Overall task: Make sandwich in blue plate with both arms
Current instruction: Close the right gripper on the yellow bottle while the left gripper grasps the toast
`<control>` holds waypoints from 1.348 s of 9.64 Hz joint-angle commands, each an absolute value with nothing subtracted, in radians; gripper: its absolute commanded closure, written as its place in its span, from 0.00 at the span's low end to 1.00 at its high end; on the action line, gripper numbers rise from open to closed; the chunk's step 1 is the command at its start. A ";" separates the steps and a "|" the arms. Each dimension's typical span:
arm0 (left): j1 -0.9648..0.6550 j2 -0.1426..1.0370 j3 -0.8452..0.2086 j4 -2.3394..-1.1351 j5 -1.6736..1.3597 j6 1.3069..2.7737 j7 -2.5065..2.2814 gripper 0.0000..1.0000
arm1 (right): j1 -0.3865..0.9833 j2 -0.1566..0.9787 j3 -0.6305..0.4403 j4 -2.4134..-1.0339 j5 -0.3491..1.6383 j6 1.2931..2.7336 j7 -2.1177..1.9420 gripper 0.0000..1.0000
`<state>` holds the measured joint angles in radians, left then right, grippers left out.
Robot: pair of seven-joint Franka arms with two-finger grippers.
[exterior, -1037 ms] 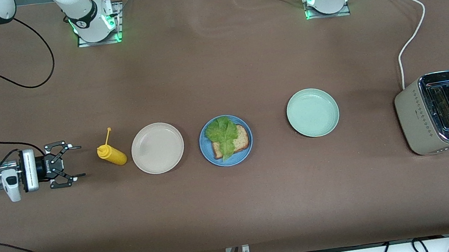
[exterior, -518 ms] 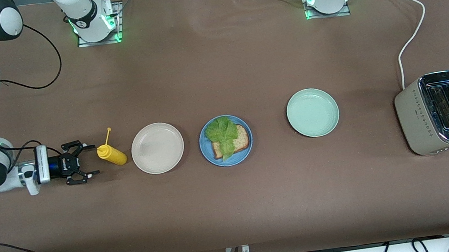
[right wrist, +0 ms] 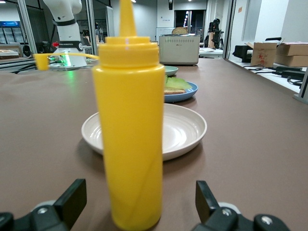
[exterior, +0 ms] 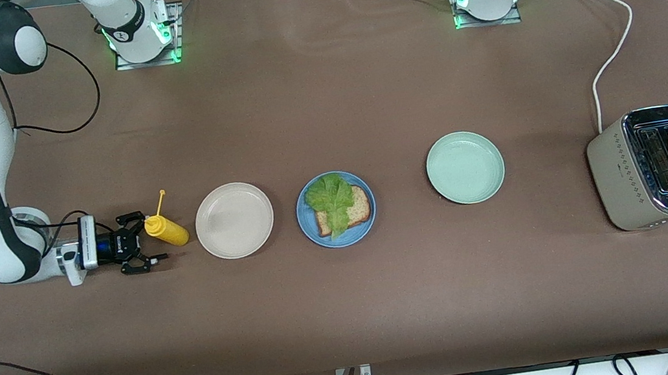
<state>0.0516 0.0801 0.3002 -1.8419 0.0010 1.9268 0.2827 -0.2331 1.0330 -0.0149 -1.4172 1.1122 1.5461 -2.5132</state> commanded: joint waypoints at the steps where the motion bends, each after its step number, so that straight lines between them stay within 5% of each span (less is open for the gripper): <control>1: 0.051 0.089 0.317 -1.874 0.015 1.969 0.298 0.00 | -0.219 1.048 0.000 -1.404 1.143 1.589 -2.522 0.00; 4: 0.051 0.147 0.356 -1.881 0.014 1.983 0.299 0.00 | -0.204 1.051 0.002 -1.407 1.154 1.614 -2.523 0.03; 5: 0.051 0.167 0.362 -1.881 0.014 2.000 0.299 0.00 | -0.203 1.051 0.002 -1.408 1.154 1.623 -2.522 0.16; 8: 0.051 0.234 0.387 -1.868 0.002 2.080 0.316 0.02 | -0.199 1.051 0.002 -1.407 1.152 1.649 -2.523 0.90; 9: 0.052 0.257 0.388 -1.865 -0.015 2.132 0.354 0.04 | -0.195 1.046 0.002 -1.405 1.152 1.660 -2.519 1.00; 13: 0.051 0.368 0.403 -1.778 -0.173 2.163 0.434 0.28 | -0.158 0.907 -0.002 -1.439 1.019 1.777 -2.284 1.00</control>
<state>0.0528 0.3046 0.3904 -1.8513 -0.0998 2.1665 0.3821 -0.1881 1.0167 0.0004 -1.4004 1.1177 1.7110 -2.4434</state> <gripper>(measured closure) 0.189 0.661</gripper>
